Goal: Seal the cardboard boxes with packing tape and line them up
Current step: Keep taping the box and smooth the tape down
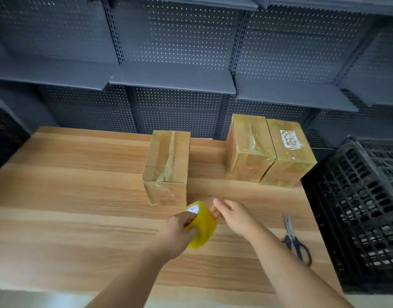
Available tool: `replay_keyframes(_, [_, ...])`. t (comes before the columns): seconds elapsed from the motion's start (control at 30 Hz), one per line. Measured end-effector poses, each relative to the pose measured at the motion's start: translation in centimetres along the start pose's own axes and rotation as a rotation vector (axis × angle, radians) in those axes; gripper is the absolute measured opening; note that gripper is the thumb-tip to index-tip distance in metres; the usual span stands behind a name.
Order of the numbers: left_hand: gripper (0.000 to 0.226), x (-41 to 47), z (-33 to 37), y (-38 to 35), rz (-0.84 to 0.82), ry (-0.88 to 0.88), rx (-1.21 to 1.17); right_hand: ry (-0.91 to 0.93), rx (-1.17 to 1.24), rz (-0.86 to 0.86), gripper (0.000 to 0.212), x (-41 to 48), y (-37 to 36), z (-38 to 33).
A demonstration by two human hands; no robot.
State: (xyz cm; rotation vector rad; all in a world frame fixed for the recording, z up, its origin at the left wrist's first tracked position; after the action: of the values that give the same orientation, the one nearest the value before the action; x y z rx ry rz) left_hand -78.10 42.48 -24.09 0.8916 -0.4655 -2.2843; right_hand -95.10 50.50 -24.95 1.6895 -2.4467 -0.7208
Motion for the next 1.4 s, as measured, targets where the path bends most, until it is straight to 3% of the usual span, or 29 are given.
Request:
replay_keyframes(0.07, [0.019,0.0,-0.2,0.9,-0.016,0.03,-0.069,-0.031,0.031,-0.024,0.042,0.0,-0.5,-0.7])
replay_keyframes(0.2, [0.017,-0.3,-1.4,3.2,-0.093,0.039,-0.135,0.016,0.026,-0.002,0.011,0.6,-2.0,-3.0])
replay_keyframes(0.43, [0.044,-1.2,-3.7,5.5,-0.194,-0.008,-0.19,0.053,-0.086,0.051,0.024,1.5,-3.9,-7.3])
replay_keyframes(0.57, [0.055,-2.1,-3.9,6.0,-0.321,-0.02,-0.229,0.098,-0.156,0.165,0.028,1.2,-4.8,-8.8])
replay_keyframes(0.7, [0.036,-2.6,-4.4,7.3,-0.09,-0.051,-0.06,0.148,-0.206,0.188,0.005,0.6,-5.6,-10.5])
replay_keyframes(0.83, [0.026,-2.9,-3.9,7.1,0.008,-0.076,-0.017,0.246,-0.418,0.158,0.013,-0.4,-6.1,-12.4])
replay_keyframes(0.9, [0.027,-2.4,-4.2,7.1,0.035,0.019,-0.108,0.316,-0.435,0.169,0.012,-1.5,-5.7,-13.8])
replay_keyframes(0.97, [0.03,-1.5,-5.5,7.5,0.073,0.137,-0.201,0.392,-0.509,0.057,0.014,-2.8,-5.8,-15.2])
replay_keyframes(1.07, [0.031,-1.4,-6.3,7.2,-0.02,0.118,-0.209,0.291,-0.378,-0.039,0.01,-3.1,-5.5,-15.2])
replay_keyframes(1.13, [0.026,-1.6,-5.9,6.2,-0.121,0.111,-0.321,0.17,-0.247,-0.026,0.009,-1.3,-4.1,-14.4])
replay_keyframes(1.23, [0.016,-1.8,-5.0,4.4,-0.271,0.128,-0.525,0.084,-0.251,-0.136,0.015,2.2,-2.2,-13.8])
replay_keyframes(1.4, [0.019,-0.7,-4.0,3.7,-0.203,0.21,-0.635,0.095,-0.354,-0.212,0.016,6.6,-0.8,-12.7])
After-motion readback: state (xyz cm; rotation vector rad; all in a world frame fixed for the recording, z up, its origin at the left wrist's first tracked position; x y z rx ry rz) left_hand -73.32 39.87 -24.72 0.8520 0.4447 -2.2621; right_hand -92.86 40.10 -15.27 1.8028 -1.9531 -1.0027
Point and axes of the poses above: each hand's wrist, its own x-axis towards the middle knuckle, its own y-axis out of the back of the hand, z = x × y, the point moved 4 cm from there along x, towards the middle knuckle, and after that the axes turned 14 degrees about y, right-handed, at the moved point
